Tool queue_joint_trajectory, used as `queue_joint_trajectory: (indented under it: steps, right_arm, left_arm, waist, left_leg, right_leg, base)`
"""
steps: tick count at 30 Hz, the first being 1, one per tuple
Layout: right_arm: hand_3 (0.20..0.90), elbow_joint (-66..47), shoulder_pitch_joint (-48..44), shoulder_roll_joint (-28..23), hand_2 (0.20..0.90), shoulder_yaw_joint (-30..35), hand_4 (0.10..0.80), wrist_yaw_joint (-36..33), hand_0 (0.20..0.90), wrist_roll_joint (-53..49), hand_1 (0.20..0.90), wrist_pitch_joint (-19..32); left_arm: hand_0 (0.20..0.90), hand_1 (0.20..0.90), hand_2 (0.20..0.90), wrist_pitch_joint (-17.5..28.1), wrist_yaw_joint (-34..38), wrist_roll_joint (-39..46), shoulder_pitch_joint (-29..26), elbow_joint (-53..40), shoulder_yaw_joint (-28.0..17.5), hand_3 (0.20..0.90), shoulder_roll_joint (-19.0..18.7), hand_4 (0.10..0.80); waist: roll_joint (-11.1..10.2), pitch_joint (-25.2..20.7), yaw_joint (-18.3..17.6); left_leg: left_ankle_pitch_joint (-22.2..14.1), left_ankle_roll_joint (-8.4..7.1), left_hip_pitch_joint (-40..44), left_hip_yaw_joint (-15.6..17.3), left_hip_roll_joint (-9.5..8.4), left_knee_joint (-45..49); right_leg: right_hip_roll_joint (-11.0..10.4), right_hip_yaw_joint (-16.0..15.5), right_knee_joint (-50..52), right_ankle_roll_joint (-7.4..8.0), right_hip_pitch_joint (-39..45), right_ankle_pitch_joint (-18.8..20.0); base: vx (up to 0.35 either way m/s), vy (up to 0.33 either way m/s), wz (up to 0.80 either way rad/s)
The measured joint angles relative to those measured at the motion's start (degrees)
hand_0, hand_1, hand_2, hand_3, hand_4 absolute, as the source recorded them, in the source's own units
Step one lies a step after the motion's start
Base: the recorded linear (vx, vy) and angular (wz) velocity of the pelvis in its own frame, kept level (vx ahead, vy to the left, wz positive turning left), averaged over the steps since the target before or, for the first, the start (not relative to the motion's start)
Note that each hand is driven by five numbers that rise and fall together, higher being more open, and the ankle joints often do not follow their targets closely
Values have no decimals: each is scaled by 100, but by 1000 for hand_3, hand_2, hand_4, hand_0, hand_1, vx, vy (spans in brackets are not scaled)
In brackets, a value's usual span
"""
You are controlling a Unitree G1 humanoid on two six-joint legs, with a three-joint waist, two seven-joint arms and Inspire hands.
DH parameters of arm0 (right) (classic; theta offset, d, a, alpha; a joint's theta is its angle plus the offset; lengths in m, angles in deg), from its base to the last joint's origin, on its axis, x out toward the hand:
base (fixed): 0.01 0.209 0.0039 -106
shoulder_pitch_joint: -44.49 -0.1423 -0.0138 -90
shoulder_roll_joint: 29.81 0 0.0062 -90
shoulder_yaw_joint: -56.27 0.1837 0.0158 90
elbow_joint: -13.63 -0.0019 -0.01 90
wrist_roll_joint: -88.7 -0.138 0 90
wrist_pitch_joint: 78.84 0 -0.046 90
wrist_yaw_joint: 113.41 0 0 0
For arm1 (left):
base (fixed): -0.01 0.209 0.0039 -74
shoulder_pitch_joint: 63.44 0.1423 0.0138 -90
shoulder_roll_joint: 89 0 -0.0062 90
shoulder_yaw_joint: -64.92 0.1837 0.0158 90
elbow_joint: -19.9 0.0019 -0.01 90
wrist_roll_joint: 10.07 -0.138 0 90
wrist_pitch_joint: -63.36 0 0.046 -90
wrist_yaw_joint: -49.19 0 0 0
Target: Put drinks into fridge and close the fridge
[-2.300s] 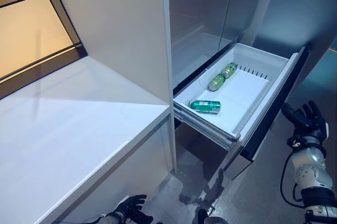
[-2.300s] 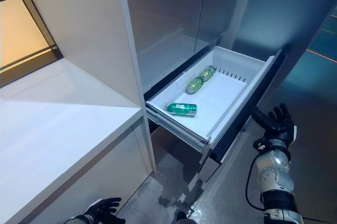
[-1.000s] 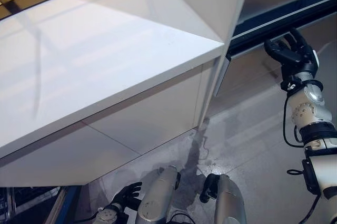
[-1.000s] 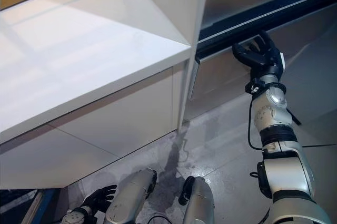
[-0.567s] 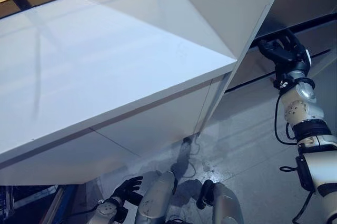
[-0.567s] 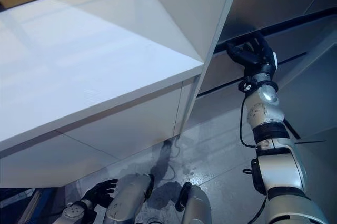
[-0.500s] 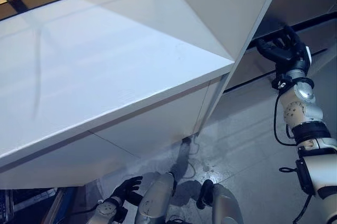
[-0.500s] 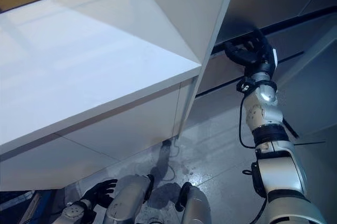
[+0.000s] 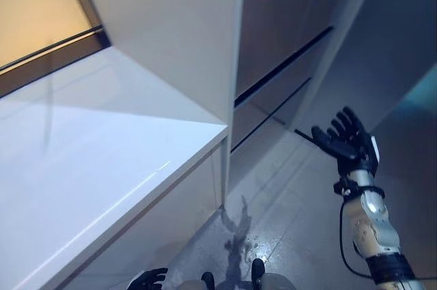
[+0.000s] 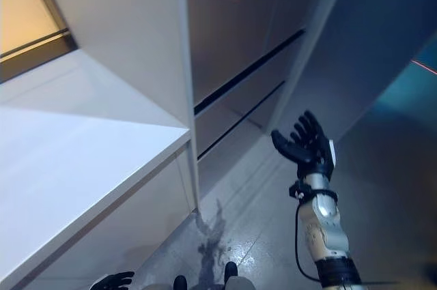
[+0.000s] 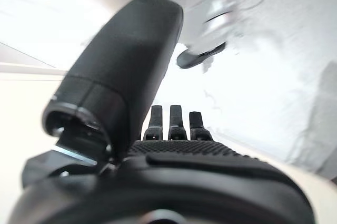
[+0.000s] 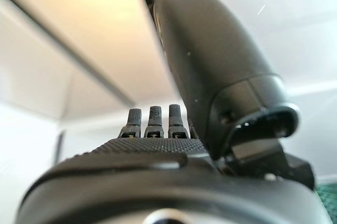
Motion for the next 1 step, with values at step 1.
queue_joint_trajectory:
  steps: [1]
  right_arm:
    - [900, 167, 90, 2, 900, -3, 800, 90, 900, 1, 900, -96]
  left_arm:
    - [900, 900, 900, 0, -84, 142, -24, -4, -42, 900, 9, 800]
  waist:
    - [9, -70, -40]
  left_leg:
    - [40, -9, 79, 9, 4, -108]
  right_leg:
    - [9, 2, -73, -3, 54, 25]
  base:
    - [0, 0, 0]
